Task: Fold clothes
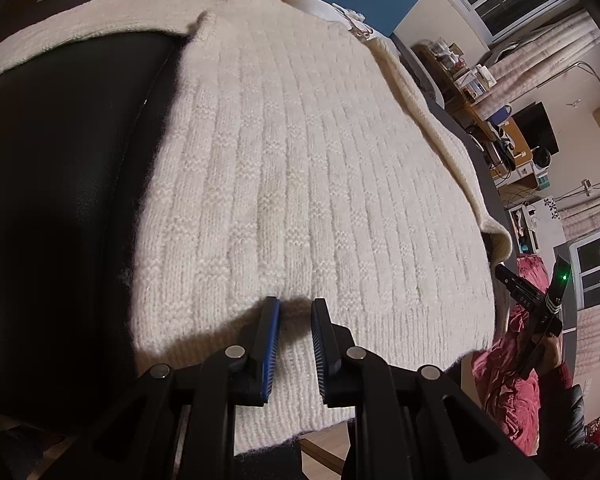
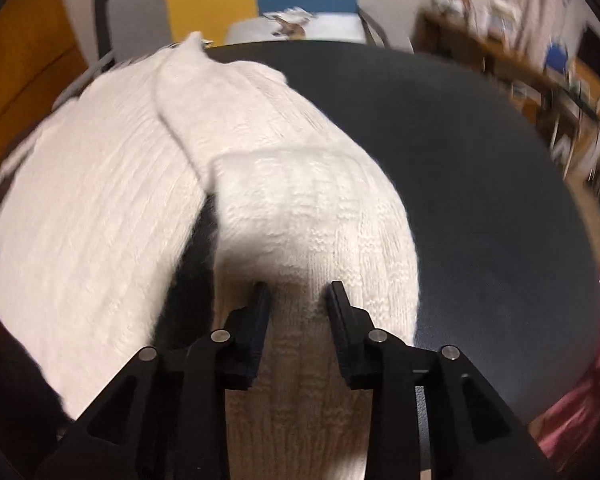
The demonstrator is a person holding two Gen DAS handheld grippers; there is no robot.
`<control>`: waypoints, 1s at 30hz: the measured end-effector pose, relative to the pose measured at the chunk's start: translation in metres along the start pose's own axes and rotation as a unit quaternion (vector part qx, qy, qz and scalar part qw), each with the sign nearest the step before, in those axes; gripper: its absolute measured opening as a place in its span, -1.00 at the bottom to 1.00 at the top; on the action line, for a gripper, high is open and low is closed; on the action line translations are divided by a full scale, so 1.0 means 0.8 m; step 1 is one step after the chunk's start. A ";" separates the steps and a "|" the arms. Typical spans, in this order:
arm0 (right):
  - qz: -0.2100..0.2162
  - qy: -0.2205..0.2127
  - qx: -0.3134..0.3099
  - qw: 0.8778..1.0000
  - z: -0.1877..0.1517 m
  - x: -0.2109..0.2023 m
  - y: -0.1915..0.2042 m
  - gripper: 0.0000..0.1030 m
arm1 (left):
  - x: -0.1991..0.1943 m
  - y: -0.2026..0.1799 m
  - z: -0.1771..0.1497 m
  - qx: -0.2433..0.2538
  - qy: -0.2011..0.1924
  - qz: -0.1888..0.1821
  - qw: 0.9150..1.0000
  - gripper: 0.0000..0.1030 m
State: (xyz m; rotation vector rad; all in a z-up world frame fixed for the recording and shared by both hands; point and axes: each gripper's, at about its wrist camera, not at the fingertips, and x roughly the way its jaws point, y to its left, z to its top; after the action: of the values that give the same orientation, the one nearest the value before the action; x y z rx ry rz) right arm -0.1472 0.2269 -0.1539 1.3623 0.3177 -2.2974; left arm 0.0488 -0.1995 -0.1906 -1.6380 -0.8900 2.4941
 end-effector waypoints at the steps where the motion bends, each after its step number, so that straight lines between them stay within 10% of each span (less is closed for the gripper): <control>1: -0.003 0.003 -0.002 1.000 -0.001 -0.002 0.002 -0.35 | 0.000 0.000 0.000 0.001 -0.001 0.000 1.000 -0.71; 3: 0.008 0.003 0.019 1.000 0.000 -0.006 -0.003 -0.26 | 0.001 -0.001 0.000 0.005 -0.004 0.002 1.000 -0.71; 6: 0.001 -0.018 0.050 0.999 -0.003 -0.014 0.001 0.61 | -0.002 -0.001 -0.003 0.006 -0.009 0.003 1.000 -0.71; 19: -0.075 -0.007 0.089 0.993 -0.025 0.007 0.021 0.84 | -0.004 0.003 -0.008 0.001 -0.015 -0.011 1.000 -0.71; 21: -0.070 -0.014 0.092 0.993 -0.019 -0.005 0.014 0.75 | -0.003 0.003 -0.007 0.001 -0.014 -0.012 1.000 -0.71; 24: -0.062 -0.024 0.097 0.993 -0.010 -0.021 0.004 -0.67 | -0.003 0.002 -0.007 0.004 -0.013 -0.010 1.000 -0.71; 30: -0.047 -0.044 0.106 0.992 0.007 -0.055 -0.016 -0.67 | -0.002 -0.002 -0.004 0.014 -0.007 -0.002 1.000 -0.71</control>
State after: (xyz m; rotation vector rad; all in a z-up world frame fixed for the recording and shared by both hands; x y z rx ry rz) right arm -0.1399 0.2471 -0.1130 1.3639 0.1150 -2.5212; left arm 0.0521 -0.1971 -0.1899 -1.6112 -0.8540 2.5053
